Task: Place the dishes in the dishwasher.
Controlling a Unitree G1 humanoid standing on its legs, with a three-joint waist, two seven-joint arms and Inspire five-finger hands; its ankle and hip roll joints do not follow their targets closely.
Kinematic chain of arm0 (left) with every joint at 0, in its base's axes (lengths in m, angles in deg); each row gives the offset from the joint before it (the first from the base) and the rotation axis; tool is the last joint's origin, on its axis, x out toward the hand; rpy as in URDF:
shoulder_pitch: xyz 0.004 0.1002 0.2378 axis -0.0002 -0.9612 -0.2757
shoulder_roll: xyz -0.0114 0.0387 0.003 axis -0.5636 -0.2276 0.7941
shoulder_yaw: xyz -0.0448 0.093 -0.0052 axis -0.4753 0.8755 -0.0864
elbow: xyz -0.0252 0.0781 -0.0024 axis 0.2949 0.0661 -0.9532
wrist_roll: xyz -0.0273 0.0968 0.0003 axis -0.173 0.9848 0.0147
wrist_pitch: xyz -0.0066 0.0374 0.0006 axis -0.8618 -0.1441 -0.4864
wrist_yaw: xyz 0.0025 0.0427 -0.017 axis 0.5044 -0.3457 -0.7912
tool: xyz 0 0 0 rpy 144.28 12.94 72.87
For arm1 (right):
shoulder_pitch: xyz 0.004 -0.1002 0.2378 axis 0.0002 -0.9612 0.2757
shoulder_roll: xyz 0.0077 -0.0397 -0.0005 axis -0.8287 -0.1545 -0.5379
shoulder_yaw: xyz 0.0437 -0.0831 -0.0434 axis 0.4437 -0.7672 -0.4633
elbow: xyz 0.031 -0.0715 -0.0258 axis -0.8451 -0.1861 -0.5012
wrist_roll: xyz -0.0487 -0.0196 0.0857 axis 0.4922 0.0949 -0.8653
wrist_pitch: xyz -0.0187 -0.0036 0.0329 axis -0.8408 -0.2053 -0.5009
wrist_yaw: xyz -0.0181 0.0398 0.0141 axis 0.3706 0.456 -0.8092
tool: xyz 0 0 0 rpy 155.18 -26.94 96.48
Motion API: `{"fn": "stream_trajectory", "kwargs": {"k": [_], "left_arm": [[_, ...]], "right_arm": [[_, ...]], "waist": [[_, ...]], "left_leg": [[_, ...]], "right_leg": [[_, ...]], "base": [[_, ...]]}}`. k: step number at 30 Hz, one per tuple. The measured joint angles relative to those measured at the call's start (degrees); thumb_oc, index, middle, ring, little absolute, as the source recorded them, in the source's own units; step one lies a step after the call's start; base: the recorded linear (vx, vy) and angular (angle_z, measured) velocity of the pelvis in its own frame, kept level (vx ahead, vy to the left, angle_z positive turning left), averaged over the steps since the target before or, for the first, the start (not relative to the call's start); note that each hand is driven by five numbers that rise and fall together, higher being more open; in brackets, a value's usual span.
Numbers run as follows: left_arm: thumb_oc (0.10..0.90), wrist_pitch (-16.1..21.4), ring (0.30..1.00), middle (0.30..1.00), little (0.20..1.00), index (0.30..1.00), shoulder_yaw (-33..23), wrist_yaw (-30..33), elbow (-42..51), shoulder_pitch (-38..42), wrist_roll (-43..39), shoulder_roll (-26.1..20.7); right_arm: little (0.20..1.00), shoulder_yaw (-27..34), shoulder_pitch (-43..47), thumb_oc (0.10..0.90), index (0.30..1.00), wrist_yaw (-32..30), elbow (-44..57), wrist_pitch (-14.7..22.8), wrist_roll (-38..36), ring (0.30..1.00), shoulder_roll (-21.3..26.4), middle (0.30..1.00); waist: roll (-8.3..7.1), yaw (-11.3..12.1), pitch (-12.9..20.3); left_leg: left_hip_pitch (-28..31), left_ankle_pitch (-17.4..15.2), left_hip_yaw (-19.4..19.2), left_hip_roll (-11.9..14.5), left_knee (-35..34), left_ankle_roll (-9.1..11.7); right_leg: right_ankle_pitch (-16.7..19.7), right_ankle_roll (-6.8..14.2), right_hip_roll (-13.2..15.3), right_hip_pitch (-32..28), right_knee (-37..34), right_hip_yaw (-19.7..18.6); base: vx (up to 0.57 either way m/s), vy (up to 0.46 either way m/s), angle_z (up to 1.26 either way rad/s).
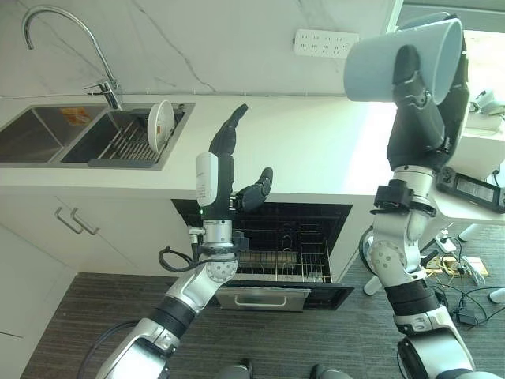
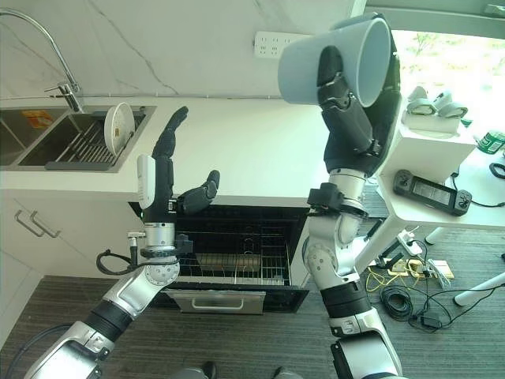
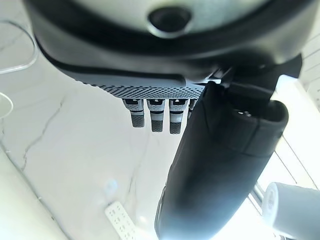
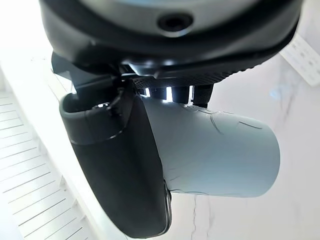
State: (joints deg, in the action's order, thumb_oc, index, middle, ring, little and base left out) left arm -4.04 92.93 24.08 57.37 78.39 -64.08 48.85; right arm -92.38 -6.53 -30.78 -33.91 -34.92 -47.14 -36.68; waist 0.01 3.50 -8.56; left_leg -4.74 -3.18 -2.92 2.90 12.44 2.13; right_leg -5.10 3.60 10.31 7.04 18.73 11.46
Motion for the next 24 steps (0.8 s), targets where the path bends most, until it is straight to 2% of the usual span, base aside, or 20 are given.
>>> {"fn": "stream_trajectory", "kwargs": {"k": [2, 4, 5, 6, 8, 10, 14, 20, 23, 24], "left_arm": [[0.8, 0.93, 0.9, 0.9, 0.9, 0.9, -1.55, -12.07, 2.39, -2.24, -12.29, -0.09], [0.8, 0.37, 0.9, 0.9, 0.9, 0.9, -1.59, -21.65, 3.87, -5.04, -20.72, -0.18], [0.8, -0.96, 0.9, 0.9, 0.9, 0.9, -1.96, -27.21, 5.31, -7.14, -24.51, -0.28], [0.8, -3.9, 0.9, 0.9, 0.9, 0.9, -2.27, -37.79, 7.7, -12.12, -28.99, -2.13], [0.8, -7.13, 0.9, 0.9, 0.9, 0.9, -3.03, -44.45, 8.01, -15.08, -31.92, -3.2], [0.8, -11.77, 0.9, 0.9, 0.9, 0.9, -8.01, -53.51, 9.41, -23.13, -36.7, -3.13], [0.8, -17.42, 0.9, 0.9, 0.9, 0.9, -9.93, -61.23, 9.27, -27.68, -38.03, -3.82], [0.8, -21.23, 0.9, 0.9, 0.9, 0.9, -10.22, -67.79, 9.39, -29.04, -39.09, -4.0], [0.8, -28.78, 0.9, 0.9, 0.9, 0.9, -11.16, -75.09, 9.46, -30.96, -41.22, -4.23], [0.8, -30.22, 0.9, 0.9, 0.9, 0.9, -10.98, -76.42, 9.4, -31.8, -41.19, -4.4]], "right_arm": [[0.3, 0.8, -1.91, 0.4, 0.3, 2.6, 0.69, -2.37, -0.86, 0.3, 0.79, 0.3], [0.3, 0.84, -4.37, 0.4, 0.3, 5.7, 0.82, -4.72, -1.48, 0.3, 1.25, 0.3], [0.3, 0.84, -5.96, 0.4, 0.3, 7.48, 0.83, -6.17, -1.51, 0.3, 1.47, 0.3], [0.3, 0.65, -10.63, 0.4, 0.3, 11.68, 0.84, -9.27, -2.65, 0.3, 2.19, 0.3], [0.3, 0.39, -13.7, 0.4, 0.3, 13.27, 0.78, -11.7, -4.47, 0.3, 2.73, 0.3], [0.3, 0.54, -20.01, 0.4, 0.3, 15.74, 0.77, -12.38, -6.38, 0.3, 3.35, 0.3], [0.3, 0.67, -21.21, 0.4, 0.3, 17.07, 0.32, -13.5, -6.49, 0.3, 4.24, 0.3], [0.3, 0.67, -21.21, 0.4, 0.3, 18.47, 0.32, -13.99, -6.48, 0.3, 4.25, 0.3], [0.3, 0.58, -21.21, 0.4, 0.3, 20.07, -0.29, -14.69, -6.46, 0.3, 4.24, 0.3], [0.3, 0.58, -21.2, 0.4, 0.3, 20.12, -0.7, -14.69, -6.46, 0.3, 4.24, 0.3]], "waist": [[0.12, -0.15, -0.03], [0.28, -0.13, -0.02], [0.39, -0.08, -0.02], [0.71, -0.07, -0.04], [1.42, 0.04, -0.38], [2.44, 0.66, -0.42], [2.99, 1.79, -0.67], [2.99, 3.5, -0.67], [3.04, 3.82, -0.65], [3.05, 3.84, -0.64]], "left_leg": [[-0.01, 0.0, -0.08, -0.01, 0.02, -0.01], [-0.02, 0.0, -0.11, -0.01, 0.0, 0.0], [-0.03, 0.0, -0.15, -0.01, -0.03, 0.0], [0.07, -0.01, -0.27, -0.02, -0.67, -0.01], [0.04, 0.0, -0.32, -0.03, -0.83, 0.0], [0.08, 0.0, -0.34, 0.01, -0.99, 0.01], [-0.04, 0.01, -0.18, -0.04, -1.05, 0.02], [-0.07, 0.01, 0.12, -0.08, -1.11, 0.03], [-0.12, -0.13, 0.13, -0.12, -1.03, -0.17], [-0.18, -0.13, 0.15, -0.13, -0.97, -0.16]], "right_leg": [[0.0, 0.01, -0.01, 0.13, -0.01, -0.11], [-0.02, 0.02, -0.01, 0.21, -0.04, -0.16], [-0.02, 0.03, -0.01, 0.27, -0.09, -0.2], [-0.09, 0.08, 0.0, 0.36, -0.45, -0.24], [-0.06, 0.09, -0.01, 0.41, -0.55, -0.26], [-0.14, 0.14, -0.1, 0.43, -0.58, -0.28], [-0.17, 0.19, -0.02, 0.44, -0.61, -0.05], [-0.48, 0.15, 0.09, 0.45, -0.43, 0.21], [-0.55, 0.18, 0.17, 0.52, -0.33, 0.23], [-0.56, 0.18, 0.18, 0.52, -0.35, 0.27]], "base": [[0.0, 0.0, 0.0], [0.0, 0.043, -0.02], [-0.01, 0.057, -0.02], [-0.01, 0.048, -0.01], [-0.01, 0.038, -0.02], [-0.01, 0.018, -0.01], [0.0, 0.008, 0.02], [0.0, 0.008, 0.02], [0.0, 0.0, 0.0], [0.0, 0.0, 0.0]]}}
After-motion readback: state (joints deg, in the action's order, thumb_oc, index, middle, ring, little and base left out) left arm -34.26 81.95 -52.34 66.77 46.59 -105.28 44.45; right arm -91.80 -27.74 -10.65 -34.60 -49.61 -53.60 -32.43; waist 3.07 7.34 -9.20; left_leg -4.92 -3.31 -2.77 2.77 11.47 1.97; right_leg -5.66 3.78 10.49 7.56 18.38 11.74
